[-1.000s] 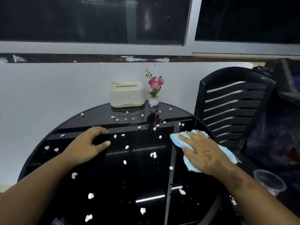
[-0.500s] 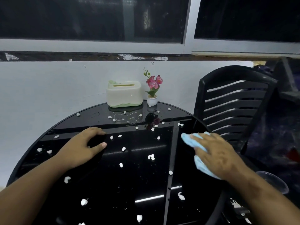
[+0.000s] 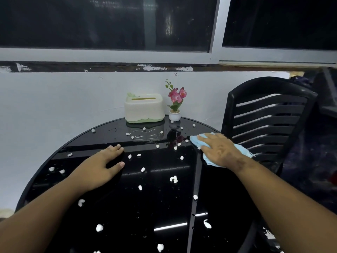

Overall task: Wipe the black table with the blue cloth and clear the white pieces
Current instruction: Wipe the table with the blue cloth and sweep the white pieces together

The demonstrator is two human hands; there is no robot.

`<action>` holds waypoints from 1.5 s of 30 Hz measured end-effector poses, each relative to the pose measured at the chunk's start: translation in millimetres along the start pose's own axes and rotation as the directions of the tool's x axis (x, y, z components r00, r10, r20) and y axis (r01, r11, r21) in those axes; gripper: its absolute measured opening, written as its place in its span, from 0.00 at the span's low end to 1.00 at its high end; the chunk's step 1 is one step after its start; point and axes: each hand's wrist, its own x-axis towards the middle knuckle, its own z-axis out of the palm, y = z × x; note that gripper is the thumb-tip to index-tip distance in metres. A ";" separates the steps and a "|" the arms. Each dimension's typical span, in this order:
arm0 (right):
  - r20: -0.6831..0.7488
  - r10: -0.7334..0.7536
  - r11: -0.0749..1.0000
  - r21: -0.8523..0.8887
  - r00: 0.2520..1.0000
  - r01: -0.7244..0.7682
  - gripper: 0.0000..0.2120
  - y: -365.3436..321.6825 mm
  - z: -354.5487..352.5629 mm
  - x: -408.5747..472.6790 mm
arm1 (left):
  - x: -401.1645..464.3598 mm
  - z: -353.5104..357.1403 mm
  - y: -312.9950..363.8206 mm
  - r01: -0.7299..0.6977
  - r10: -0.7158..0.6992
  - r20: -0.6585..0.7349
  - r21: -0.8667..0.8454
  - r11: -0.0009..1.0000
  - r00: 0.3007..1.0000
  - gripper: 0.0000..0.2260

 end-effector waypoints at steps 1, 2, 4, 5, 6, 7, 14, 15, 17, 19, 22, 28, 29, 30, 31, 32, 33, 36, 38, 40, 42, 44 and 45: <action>0.003 -0.031 0.999 0.014 1.000 0.031 0.24 -7.4 -1.4 -7.6 | -0.5 -0.2 0.7 -0.004 0.004 0.005 0.010 1.000 1.000 0.25; 0.008 -0.065 0.998 0.023 0.998 0.065 0.24 -14.1 -2.9 -16.7 | -1.0 0.1 0.7 -0.010 0.009 0.012 0.019 1.000 1.000 0.25; 0.016 -0.144 0.989 0.031 0.990 0.143 0.24 -25.5 -5.4 -37.6 | -1.6 0.5 0.6 -0.021 0.021 0.019 0.031 0.999 1.000 0.25; 0.013 -0.186 0.982 0.045 0.982 0.186 0.24 -30.3 -6.6 -49.6 | -2.0 0.7 0.7 -0.023 0.022 0.020 0.035 0.999 1.000 0.25; 0.006 -0.230 0.971 0.064 0.973 0.229 0.24 -35.6 -8.3 -63.0 | -2.5 0.9 0.8 -0.021 0.020 0.019 0.038 0.999 1.000 0.25; 0.009 -0.265 0.961 0.085 0.964 0.263 0.24 -39.8 -8.8 -75.8 | -2.6 1.2 0.9 -0.020 0.019 0.018 0.038 0.999 1.000 0.25; 0.053 -0.472 0.875 0.149 0.880 0.460 0.24 -39.8 -18.0 -130.2 | -1.1 2.3 -4.7 -0.025 0.025 0.014 0.035 0.999 1.000 0.26; 0.038 -0.487 0.867 0.143 0.872 0.478 0.23 -35.6 -20.1 -126.4 | -0.4 2.3 -4.6 -0.026 0.026 0.012 0.036 0.999 1.000 0.26; 0.024 -0.445 0.887 0.151 0.895 0.437 0.23 -23.7 -21.5 -109.9 | 0.9 2.3 -4.8 -0.025 0.025 0.006 0.036 0.999 1.000 0.25; 0.000 -0.376 0.915 0.157 0.926 0.372 0.24 -9.8 -23.3 -85.6 | 1.4 2.3 -4.5 -0.021 0.021 -0.005 0.031 0.999 1.000 0.25; -0.033 -0.271 0.962 0.028 0.962 0.272 0.25 21.3 -12.9 -33.1 | 1.9 2.5 -4.2 -0.019 0.019 -0.012 0.022 1.000 1.000 0.25; -0.144 0.134 0.991 0.008 0.980 -0.134 0.21 36.6 -3.3 42.3 | 3.3 2.3 -5.7 -0.019 0.019 -0.013 0.012 1.000 1.000 0.25; -0.143 0.197 0.980 0.008 0.970 -0.198 0.19 27.9 -6.4 48.9 | 3.6 2.1 -5.4 -0.018 0.018 -0.012 0.012 1.000 1.000 0.25; -0.127 0.240 0.970 -0.001 0.962 -0.242 0.19 18.7 -9.4 55.5 | 3.7 1.9 -5.1 -0.017 0.017 -0.012 0.014 1.000 1.000 0.25; -0.104 0.257 0.965 -0.016 0.961 -0.260 0.20 9.4 -12.2 60.2 | 3.6 1.3 -4.2 -0.016 0.016 -0.012 0.016 1.000 1.000 0.25; -0.086 0.254 0.966 -0.031 0.963 -0.258 0.22 1.3 -14.1 64.0 | 3.7 0.9 -3.5 -0.014 0.014 -0.012 0.015 1.000 1.000 0.25; -0.068 0.233 0.971 -0.036 0.970 -0.236 0.23 -4.3 -14.0 67.4 | 3.2 0.2 -2.7 -0.011 0.011 -0.010 0.014 1.000 1.000 0.25; -0.017 0.127 0.992 -0.007 0.992 -0.128 0.25 -16.9 -9.1 68.0 | 1.1 -1.1 -0.1 -0.007 0.007 -0.007 0.013 1.000 1.000 0.25; -0.019 0.015 1.000 -0.019 1.000 -0.015 0.25 -21.2 -3.3 61.3 | 0.6 -1.2 2.1 -0.006 0.006 -0.001 0.015 1.000 1.000 0.25; -0.025 -0.093 0.996 -0.015 0.995 0.093 0.24 -27.0 1.3 47.4 | 0.3 -1.5 3.9 -0.007 0.007 0.006 0.019 1.000 1.000 0.25; -0.011 -0.182 0.983 0.005 0.983 0.182 0.23 -37.3 1.8 26.9 | -0.3 -1.7 4.5 -0.004 0.004 0.010 0.020 1.000 1.000 0.26; 0.003 -0.250 0.968 0.028 0.968 0.250 0.23 -50.7 -0.7 -0.2 | -1.8 -1.8 4.7 -0.002 0.002 0.011 0.019 1.000 1.000 0.26; 0.007 -0.273 0.961 0.051 0.962 0.272 0.23 -58.0 -2.9 -15.0 | -2.5 -1.6 4.6 -0.004 0.003 0.012 0.023 1.000 1.000 0.26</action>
